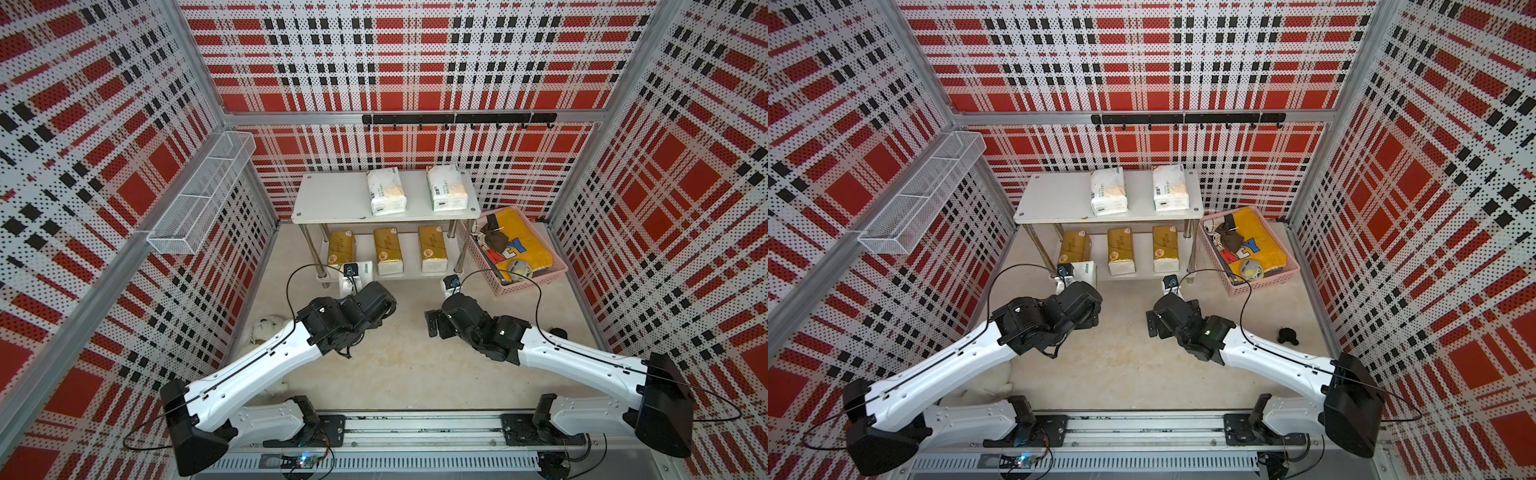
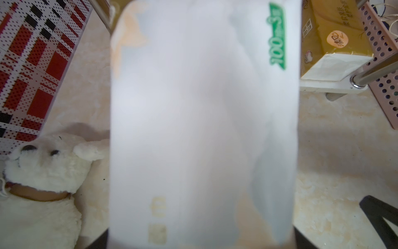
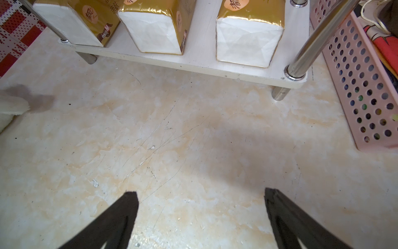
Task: Place the tissue boxes on the shelf by color
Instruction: Pick up the box of tissues from the center of the board, then place a box of tissues on the shelf.
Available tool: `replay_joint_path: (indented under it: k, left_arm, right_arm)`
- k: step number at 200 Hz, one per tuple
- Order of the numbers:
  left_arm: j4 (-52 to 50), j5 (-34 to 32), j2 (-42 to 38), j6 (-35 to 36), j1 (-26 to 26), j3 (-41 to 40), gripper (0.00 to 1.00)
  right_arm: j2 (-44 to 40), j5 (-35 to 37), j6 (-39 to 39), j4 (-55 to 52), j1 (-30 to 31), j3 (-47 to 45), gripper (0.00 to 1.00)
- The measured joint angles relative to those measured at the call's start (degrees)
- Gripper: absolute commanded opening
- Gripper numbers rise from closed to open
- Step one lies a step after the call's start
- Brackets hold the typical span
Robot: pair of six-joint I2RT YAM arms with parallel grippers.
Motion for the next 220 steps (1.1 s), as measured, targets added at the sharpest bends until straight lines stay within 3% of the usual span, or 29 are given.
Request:
replay_joint_path:
  k: [136, 177, 220]
  left_arm:
    - [-8.2, -2.4, -0.1, 11.1, 10.9, 18.3, 0.80]
    - [-7.2, -2.7, 0.4, 16.4, 16.3, 24.1, 0.80]
    - [-2.3, -0.6, 3.6, 23.5, 22.4, 25.2, 0.81]
  right_arm:
    - [1.8, -0.7, -0.3, 0.1, 0.0, 1.0, 1.00]
    - [3.0, -1.5, -1.2, 0.3, 0.0, 1.7, 1.00]
    - [3.2, -1.7, -1.7, 0.4, 0.0, 1.9, 1.00]
